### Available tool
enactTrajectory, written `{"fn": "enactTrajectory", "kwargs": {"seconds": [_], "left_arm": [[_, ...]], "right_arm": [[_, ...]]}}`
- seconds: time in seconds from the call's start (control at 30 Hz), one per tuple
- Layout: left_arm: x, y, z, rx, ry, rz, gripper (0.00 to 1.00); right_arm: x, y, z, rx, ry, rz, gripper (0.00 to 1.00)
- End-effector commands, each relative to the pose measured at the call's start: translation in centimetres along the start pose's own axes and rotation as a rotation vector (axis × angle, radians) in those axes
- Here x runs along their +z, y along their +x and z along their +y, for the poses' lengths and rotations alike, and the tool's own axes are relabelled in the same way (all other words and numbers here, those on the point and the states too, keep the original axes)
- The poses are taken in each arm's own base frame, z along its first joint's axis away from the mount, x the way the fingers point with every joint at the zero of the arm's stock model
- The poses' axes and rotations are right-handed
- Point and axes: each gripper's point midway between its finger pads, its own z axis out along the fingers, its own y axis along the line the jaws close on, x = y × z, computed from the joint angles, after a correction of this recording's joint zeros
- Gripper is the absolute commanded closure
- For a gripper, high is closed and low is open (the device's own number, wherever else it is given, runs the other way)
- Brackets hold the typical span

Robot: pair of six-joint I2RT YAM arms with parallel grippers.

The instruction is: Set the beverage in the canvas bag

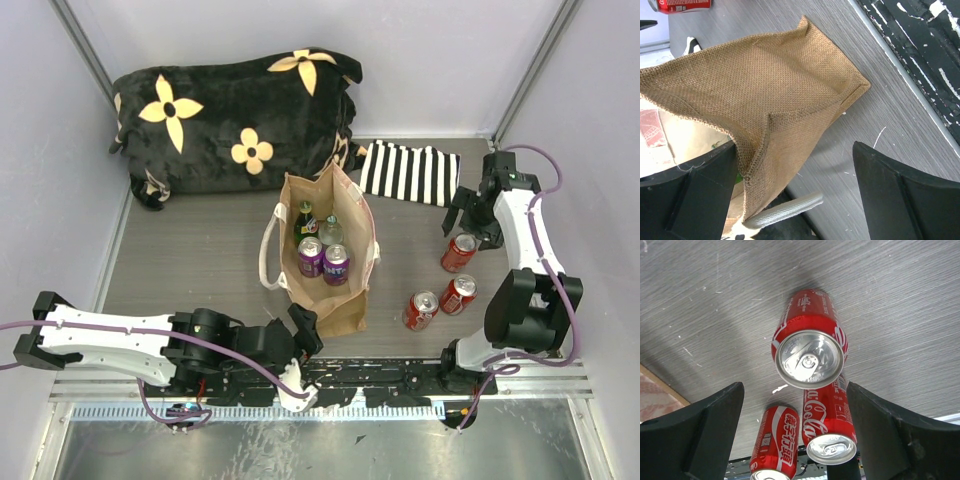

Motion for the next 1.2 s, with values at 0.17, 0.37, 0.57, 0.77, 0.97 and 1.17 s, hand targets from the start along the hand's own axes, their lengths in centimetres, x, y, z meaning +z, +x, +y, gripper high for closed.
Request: {"fn": "enactTrajectory", "kwargs": {"seconds": [0.17, 0.37, 0.57, 0.77, 0.97, 1.17], "left_arm": [[0.1, 0.5, -1.5, 0.019, 0.031, 0.003, 0.02], [0.2, 0.5, -1.7, 0.013, 0.036, 0.002, 0.02], [0.2, 0.7, -1.8, 0.020, 0.036, 0.008, 0.02], [0.2, 0.8, -1.7, 0.033, 0.034, 0.014, 0.02], [0.2, 0.9, -1.7, 0.042, 0.038, 0.019, 0.02], [0.4, 0.7, -1.7, 0.048, 0.041, 0.018, 0.02]], "right_arm": [[3.1, 0.0, -1.2, 0.010, 0.019, 0.014, 0.11], [4.8, 0.9, -1.4, 0.007, 0.027, 0.058, 0.11], [5.2, 1.1, -1.4, 0.011, 0.026, 0.060, 0.29], [3.0, -1.0, -0.2, 0.021, -0.025, 0.002, 0.96], [-2.3, -5.2, 0.9, 0.009, -0.074, -0.126, 0.99], [-10.0, -8.9, 5.5, -0.012, -0.228, -0.280, 0.99]]}}
